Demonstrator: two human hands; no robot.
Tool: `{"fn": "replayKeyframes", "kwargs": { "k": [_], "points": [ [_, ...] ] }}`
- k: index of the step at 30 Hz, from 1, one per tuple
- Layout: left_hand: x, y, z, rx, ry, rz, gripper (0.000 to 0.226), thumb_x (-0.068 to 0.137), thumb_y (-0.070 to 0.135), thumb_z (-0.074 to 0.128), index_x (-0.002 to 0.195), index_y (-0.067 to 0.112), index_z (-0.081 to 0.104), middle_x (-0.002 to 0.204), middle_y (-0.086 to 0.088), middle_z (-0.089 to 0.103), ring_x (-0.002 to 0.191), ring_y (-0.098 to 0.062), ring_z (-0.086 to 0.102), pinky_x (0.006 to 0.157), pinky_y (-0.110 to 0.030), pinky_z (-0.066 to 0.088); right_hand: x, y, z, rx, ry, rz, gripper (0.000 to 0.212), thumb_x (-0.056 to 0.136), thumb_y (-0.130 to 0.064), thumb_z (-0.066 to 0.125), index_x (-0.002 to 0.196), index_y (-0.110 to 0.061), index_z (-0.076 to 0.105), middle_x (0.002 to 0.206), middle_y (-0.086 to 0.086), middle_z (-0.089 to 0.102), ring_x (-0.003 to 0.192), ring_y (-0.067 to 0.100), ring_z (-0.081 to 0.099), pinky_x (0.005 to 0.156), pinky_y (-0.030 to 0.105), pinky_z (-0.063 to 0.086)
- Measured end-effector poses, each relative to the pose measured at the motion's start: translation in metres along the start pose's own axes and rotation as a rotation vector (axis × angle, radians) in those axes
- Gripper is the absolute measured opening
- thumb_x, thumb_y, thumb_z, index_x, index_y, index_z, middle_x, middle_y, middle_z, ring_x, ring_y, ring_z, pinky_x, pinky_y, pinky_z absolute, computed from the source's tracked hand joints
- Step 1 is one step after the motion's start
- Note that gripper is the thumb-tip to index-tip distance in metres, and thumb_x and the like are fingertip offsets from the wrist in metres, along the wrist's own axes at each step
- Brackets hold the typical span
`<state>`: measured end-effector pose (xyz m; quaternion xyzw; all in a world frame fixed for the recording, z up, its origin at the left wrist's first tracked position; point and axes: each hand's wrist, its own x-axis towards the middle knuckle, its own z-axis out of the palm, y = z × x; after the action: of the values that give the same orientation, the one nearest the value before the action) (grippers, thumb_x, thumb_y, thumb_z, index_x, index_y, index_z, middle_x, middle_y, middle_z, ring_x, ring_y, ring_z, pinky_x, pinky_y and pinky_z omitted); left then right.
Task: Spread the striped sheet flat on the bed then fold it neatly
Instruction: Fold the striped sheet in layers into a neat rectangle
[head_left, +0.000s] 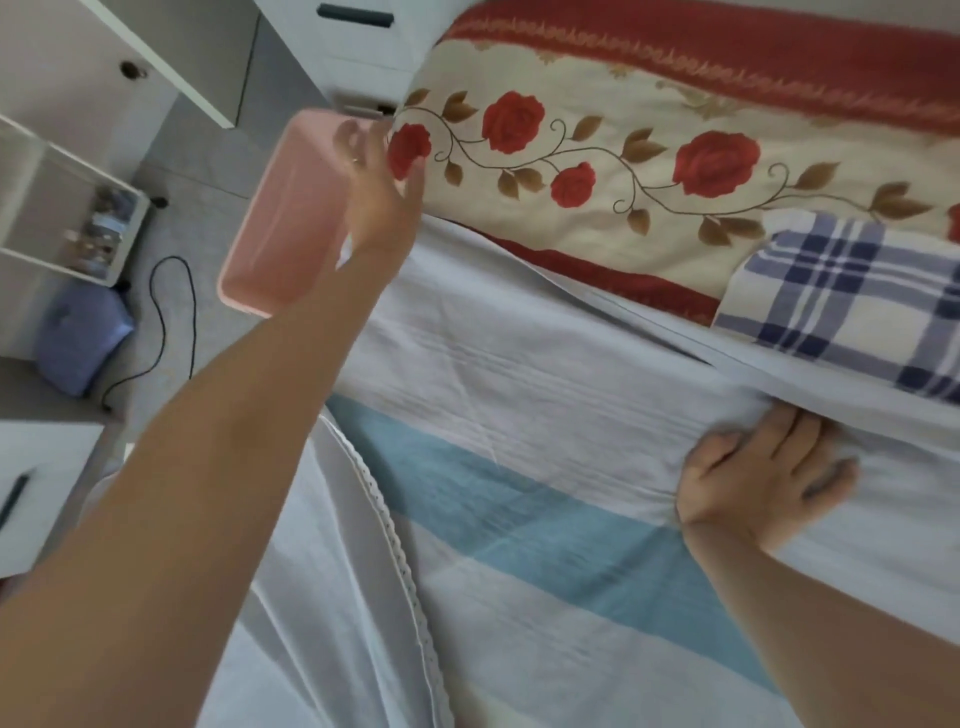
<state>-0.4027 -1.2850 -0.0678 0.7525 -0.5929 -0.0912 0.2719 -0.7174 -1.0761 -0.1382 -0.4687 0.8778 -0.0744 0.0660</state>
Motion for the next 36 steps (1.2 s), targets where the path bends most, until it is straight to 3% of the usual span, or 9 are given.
{"fn": "replayKeyframes", "kwargs": {
  "k": [4, 12, 17, 21, 25, 28, 30, 32, 36],
  "points": [
    [-0.052, 0.023, 0.031, 0.244, -0.276, 0.674, 0.041, 0.086, 0.042, 0.054, 0.122, 0.024, 0.06, 0.136, 0.001, 0.051, 0.119, -0.021, 0.044, 0.092, -0.032, 0.028, -0.001, -0.002, 0.001, -0.029, -0.027, 0.011, 0.063, 0.083, -0.027, 0.027, 0.141, -0.001, 0.031, 0.147, 0.017, 0.031, 0.139, 0.03, 0.021, 0.117, 0.051, 0.003],
    [-0.095, 0.039, 0.066, 0.16, -0.352, 1.056, 0.04, 0.079, 0.04, 0.061, 0.11, 0.015, 0.065, 0.103, -0.002, 0.064, 0.095, -0.02, 0.059, 0.091, -0.039, 0.029, 0.0, 0.003, 0.006, -0.041, -0.019, 0.006, 0.065, 0.084, -0.028, 0.025, 0.143, -0.003, 0.031, 0.148, 0.016, 0.031, 0.14, 0.031, 0.02, 0.117, 0.049, 0.001],
    [-0.085, 0.056, 0.083, 0.226, -0.222, 0.928, 0.021, 0.08, 0.01, 0.053, 0.093, 0.017, 0.067, 0.084, 0.001, 0.065, 0.076, -0.022, 0.061, 0.084, -0.034, 0.029, 0.0, 0.002, 0.008, -0.009, 0.019, -0.006, 0.065, 0.083, -0.029, 0.026, 0.144, -0.005, 0.03, 0.15, 0.014, 0.031, 0.142, 0.03, 0.02, 0.117, 0.051, 0.004],
    [-0.07, 0.078, 0.101, 0.291, -0.201, 0.753, 0.023, 0.084, 0.013, 0.047, 0.087, 0.022, 0.068, 0.08, 0.008, 0.066, 0.079, -0.019, 0.059, 0.084, -0.033, 0.025, -0.002, 0.002, 0.01, 0.013, 0.049, -0.001, 0.069, 0.083, -0.03, 0.028, 0.149, -0.01, 0.023, 0.154, 0.009, 0.027, 0.143, 0.026, 0.02, 0.116, 0.047, 0.003],
    [-0.082, 0.093, 0.115, 0.301, -0.275, 0.361, 0.026, 0.095, 0.026, 0.042, 0.106, 0.028, 0.066, 0.107, 0.006, 0.064, 0.111, -0.021, 0.048, 0.1, -0.043, 0.019, 0.001, 0.005, 0.013, 0.017, 0.05, -0.006, 0.071, 0.082, -0.03, 0.029, 0.151, -0.011, 0.021, 0.157, 0.007, 0.022, 0.143, 0.026, 0.019, 0.115, 0.042, -0.001],
    [-0.101, 0.115, 0.108, 0.306, -0.258, 0.113, 0.035, 0.097, 0.03, 0.038, 0.131, 0.025, 0.047, 0.141, -0.002, 0.04, 0.132, -0.022, 0.032, 0.111, -0.051, 0.007, 0.0, 0.004, 0.013, 0.018, 0.035, -0.014, 0.071, 0.084, -0.03, 0.031, 0.151, -0.011, 0.021, 0.158, 0.006, 0.02, 0.144, 0.025, 0.018, 0.115, 0.04, -0.004],
    [-0.142, 0.125, 0.09, 0.232, -0.173, -0.027, 0.045, 0.097, 0.028, 0.038, 0.141, 0.023, 0.033, 0.153, -0.006, 0.022, 0.143, -0.02, 0.018, 0.113, -0.054, 0.002, 0.0, 0.003, 0.013, 0.018, 0.024, -0.009, 0.071, 0.085, -0.029, 0.035, 0.152, -0.012, 0.02, 0.158, 0.005, 0.019, 0.144, 0.025, 0.018, 0.115, 0.041, -0.004],
    [-0.222, 0.128, 0.065, 0.129, -0.079, -0.03, 0.047, 0.095, 0.022, 0.037, 0.141, 0.023, 0.035, 0.154, -0.006, 0.022, 0.145, -0.02, 0.015, 0.113, -0.054, 0.001, 0.001, 0.001, 0.012, 0.024, 0.019, -0.016, 0.071, 0.086, -0.03, 0.038, 0.152, -0.012, 0.02, 0.158, 0.006, 0.019, 0.144, 0.025, 0.019, 0.115, 0.042, -0.003],
    [-0.422, 0.13, 0.035, 0.137, -0.215, -0.17, 0.055, 0.087, 0.023, 0.036, 0.142, 0.014, 0.037, 0.154, -0.009, 0.027, 0.144, -0.022, 0.019, 0.112, -0.051, 0.007, 0.001, 0.003, 0.008, 0.033, -0.033, -0.028, 0.07, 0.087, -0.032, 0.03, 0.152, -0.011, 0.016, 0.159, 0.005, 0.015, 0.145, 0.024, 0.016, 0.116, 0.046, -0.001]
  ]
}}
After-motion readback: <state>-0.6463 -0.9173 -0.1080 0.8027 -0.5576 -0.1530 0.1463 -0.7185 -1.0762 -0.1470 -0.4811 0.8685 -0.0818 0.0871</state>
